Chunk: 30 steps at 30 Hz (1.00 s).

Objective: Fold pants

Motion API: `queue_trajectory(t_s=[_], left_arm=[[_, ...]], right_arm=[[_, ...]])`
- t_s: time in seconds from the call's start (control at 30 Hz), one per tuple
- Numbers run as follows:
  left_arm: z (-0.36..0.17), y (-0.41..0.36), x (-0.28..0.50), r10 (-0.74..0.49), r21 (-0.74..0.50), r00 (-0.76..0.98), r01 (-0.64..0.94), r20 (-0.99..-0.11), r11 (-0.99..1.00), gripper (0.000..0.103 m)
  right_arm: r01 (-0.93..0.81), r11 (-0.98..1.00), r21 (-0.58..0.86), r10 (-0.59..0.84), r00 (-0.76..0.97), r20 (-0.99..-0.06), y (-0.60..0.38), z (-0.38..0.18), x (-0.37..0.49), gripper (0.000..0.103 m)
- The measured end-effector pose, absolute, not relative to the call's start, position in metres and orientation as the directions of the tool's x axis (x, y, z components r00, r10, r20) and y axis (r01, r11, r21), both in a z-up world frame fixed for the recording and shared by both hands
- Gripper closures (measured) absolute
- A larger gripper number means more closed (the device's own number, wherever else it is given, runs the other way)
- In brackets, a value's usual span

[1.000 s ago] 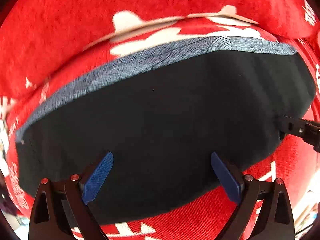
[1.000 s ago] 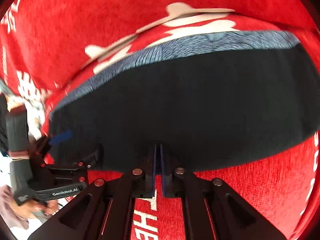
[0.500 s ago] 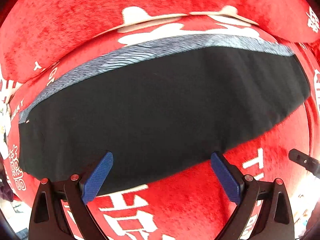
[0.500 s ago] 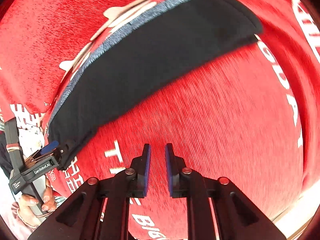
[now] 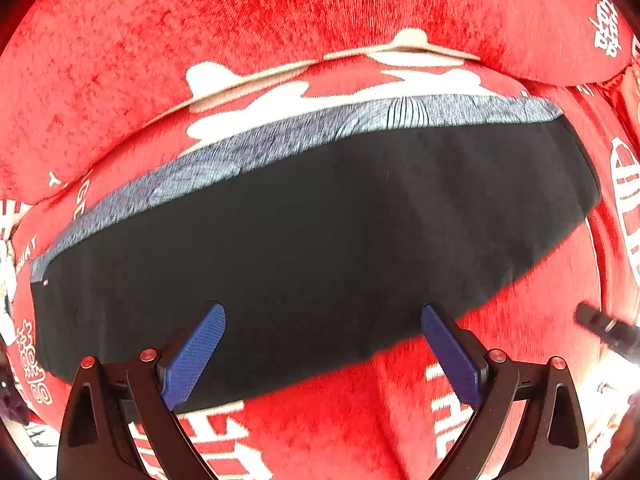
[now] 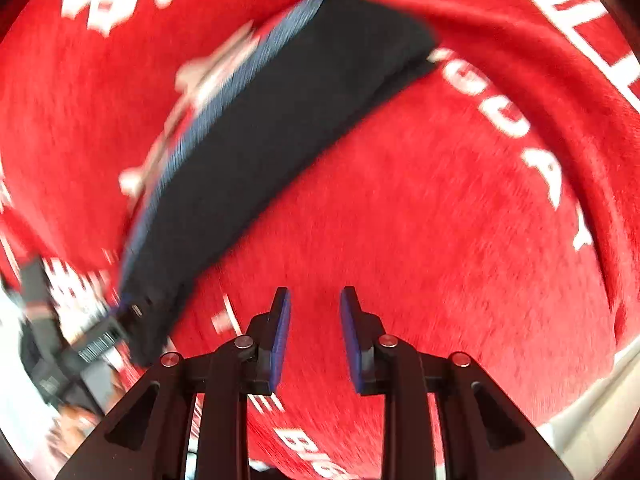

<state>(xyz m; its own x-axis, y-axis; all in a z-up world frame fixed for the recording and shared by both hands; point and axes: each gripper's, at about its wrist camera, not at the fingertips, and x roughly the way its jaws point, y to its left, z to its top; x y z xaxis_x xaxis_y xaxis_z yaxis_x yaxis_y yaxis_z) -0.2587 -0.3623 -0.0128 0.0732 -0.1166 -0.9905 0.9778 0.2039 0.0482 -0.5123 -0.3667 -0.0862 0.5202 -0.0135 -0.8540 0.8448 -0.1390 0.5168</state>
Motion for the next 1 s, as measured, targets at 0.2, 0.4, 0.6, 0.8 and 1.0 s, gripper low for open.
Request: queue_trajectory(t_s=[0.2, 0.4, 0.6, 0.8, 1.0], left_arm=[[-0.051, -0.376, -0.249, -0.062, 0.039, 0.056, 0.971, -0.997, 0.237, 0.003], [-0.050, -0.376, -0.252, -0.056, 0.056, 0.069, 0.976, -0.996, 0.211, 0.003], [-0.049, -0.378, -0.256, -0.053, 0.068, 0.079, 0.980, -0.995, 0.185, 0.003], [-0.050, -0.380, -0.259, -0.061, 0.098, 0.110, 0.981, -0.992, 0.169, 0.002], [-0.051, -0.381, -0.265, -0.050, 0.100, 0.111, 0.977, -0.993, 0.187, 0.001]], right_arm=[[0.715, -0.340, 0.611, -0.201, 0.580, -0.790, -0.421, -0.100, -0.559, 0.073], [0.664, -0.405, 0.629, -0.217, 0.598, -0.771, -0.449, -0.121, -0.562, 0.092], [0.674, -0.393, 0.626, -0.246, 0.579, -0.777, -0.448, -0.109, -0.567, 0.093], [0.654, -0.396, 0.644, -0.197, 0.625, -0.755, -0.427, -0.117, -0.571, 0.068], [0.652, -0.373, 0.660, -0.160, 0.656, -0.738, -0.412, -0.123, -0.559, 0.065]])
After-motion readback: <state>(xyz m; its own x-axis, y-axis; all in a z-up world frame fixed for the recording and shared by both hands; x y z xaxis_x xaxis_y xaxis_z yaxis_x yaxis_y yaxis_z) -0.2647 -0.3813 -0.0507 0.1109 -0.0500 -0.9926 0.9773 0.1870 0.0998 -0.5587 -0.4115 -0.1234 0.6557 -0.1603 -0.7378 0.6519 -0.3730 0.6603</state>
